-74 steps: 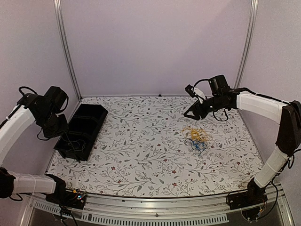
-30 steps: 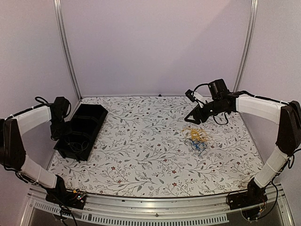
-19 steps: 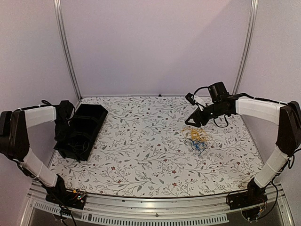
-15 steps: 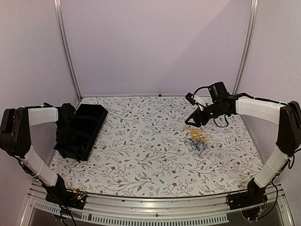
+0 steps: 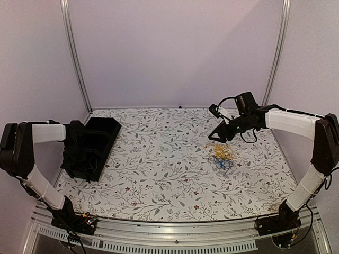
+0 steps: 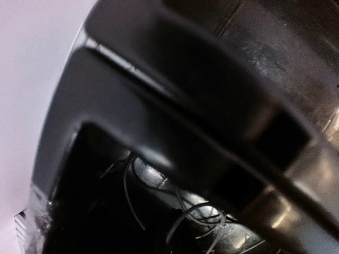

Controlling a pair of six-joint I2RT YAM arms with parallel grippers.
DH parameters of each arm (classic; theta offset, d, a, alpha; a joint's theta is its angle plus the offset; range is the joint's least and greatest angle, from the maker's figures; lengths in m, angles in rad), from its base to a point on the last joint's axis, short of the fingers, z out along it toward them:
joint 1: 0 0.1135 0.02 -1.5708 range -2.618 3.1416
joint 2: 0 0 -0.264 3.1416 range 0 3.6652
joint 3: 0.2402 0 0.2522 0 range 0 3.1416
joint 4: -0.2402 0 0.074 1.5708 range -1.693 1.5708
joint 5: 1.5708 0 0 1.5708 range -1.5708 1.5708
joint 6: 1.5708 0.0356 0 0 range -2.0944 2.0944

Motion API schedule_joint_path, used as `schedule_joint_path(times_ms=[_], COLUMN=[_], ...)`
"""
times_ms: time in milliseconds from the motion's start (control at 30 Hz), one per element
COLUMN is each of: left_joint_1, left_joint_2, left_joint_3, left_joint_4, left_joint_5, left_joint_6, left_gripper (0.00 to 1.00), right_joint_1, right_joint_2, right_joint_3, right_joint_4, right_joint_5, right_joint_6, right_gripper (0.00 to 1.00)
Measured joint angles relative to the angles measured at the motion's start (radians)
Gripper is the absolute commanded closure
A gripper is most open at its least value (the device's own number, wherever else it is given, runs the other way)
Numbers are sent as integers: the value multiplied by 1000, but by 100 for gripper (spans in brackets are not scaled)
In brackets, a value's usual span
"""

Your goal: Untangle the cables

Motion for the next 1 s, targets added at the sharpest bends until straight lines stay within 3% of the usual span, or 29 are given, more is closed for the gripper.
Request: schedule_joint_path(times_ms=[267, 733, 1000], left_joint_1=[0, -9, -232], left_joint_2=[-42, -117, -109], left_joint_3=[120, 329, 450], left_joint_4=[-74, -208, -4], left_joint_5=[13, 71, 209], left_joint_6=[-2, 16, 120], left_gripper=[66, 61, 60], right_joint_1=[0, 0, -22], right_joint_2=[0, 0, -5], right_joint_3=[0, 0, 0], right_joint_4=[0, -1, -29], right_joint_5=[0, 2, 61], right_joint_6=[0, -2, -74], right_gripper=[39, 39, 43])
